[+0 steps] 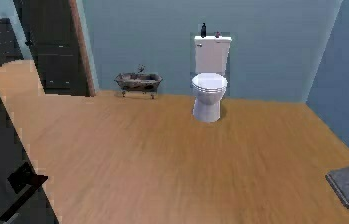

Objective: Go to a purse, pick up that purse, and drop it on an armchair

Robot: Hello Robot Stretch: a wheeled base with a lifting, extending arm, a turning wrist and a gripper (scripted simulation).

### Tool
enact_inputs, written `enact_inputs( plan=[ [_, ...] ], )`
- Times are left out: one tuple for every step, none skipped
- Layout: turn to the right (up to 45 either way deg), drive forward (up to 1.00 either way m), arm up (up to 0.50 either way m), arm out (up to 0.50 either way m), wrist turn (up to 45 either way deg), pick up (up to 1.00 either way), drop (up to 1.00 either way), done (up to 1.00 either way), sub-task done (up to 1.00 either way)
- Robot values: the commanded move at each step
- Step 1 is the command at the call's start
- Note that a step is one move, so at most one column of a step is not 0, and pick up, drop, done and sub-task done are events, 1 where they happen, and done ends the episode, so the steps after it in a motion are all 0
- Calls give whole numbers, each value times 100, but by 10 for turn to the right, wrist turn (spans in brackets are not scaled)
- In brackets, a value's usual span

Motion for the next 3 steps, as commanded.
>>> enact_inputs(
  plan=[
    [0,100,0,0,0,0,0,0,0],
    [-180,0,0,0,0,0,0,0,0],
    [0,5,0,0,0,0,0,0,0]
  ],
)
